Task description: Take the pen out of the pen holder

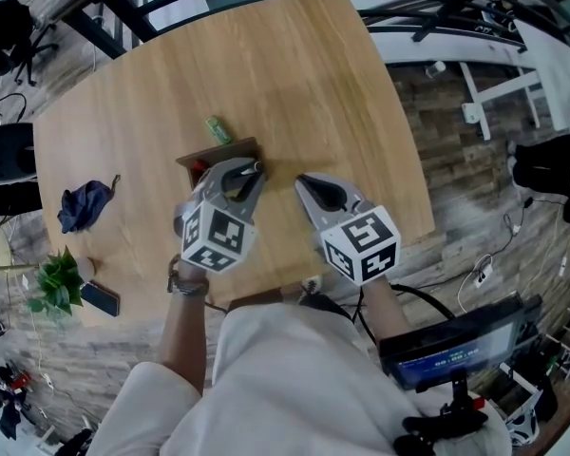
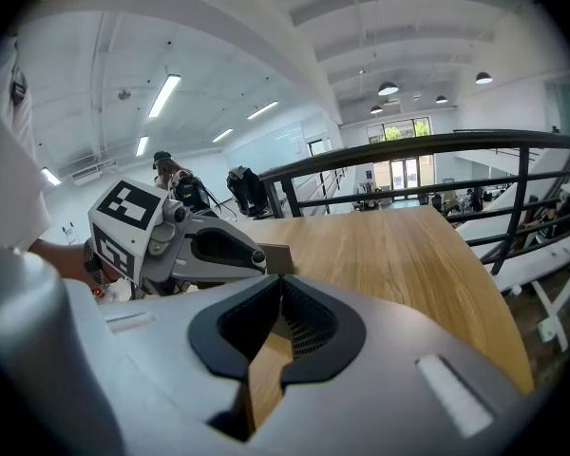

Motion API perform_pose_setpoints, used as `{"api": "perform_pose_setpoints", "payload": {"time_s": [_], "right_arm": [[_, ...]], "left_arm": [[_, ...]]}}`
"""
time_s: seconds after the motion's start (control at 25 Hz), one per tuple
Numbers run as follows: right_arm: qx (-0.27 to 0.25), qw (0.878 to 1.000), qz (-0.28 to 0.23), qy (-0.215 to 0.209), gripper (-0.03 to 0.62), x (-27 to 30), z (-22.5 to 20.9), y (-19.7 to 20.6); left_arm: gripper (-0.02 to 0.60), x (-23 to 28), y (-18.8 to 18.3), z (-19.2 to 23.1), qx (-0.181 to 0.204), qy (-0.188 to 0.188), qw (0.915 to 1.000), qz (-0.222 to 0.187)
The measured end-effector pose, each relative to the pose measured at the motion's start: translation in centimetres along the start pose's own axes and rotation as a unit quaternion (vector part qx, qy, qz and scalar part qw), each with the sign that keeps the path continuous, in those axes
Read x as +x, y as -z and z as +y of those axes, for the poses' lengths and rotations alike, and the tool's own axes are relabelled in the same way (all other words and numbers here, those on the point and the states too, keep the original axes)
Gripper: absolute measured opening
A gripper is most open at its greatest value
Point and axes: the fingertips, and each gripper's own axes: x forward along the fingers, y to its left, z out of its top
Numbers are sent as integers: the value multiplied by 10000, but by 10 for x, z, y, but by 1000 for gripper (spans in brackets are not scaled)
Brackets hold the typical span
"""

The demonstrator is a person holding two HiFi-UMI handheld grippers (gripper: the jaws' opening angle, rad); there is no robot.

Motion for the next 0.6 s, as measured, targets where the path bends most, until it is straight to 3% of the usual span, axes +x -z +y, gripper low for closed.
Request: {"api": "perform_pose_setpoints", "payload": {"time_s": [0.6], "right_arm": [[-256,9991,-349,-2,10,-26,14,-16]], "left_arm": [[68,-33,-25,4,-239,-594,9968,-469]]}}
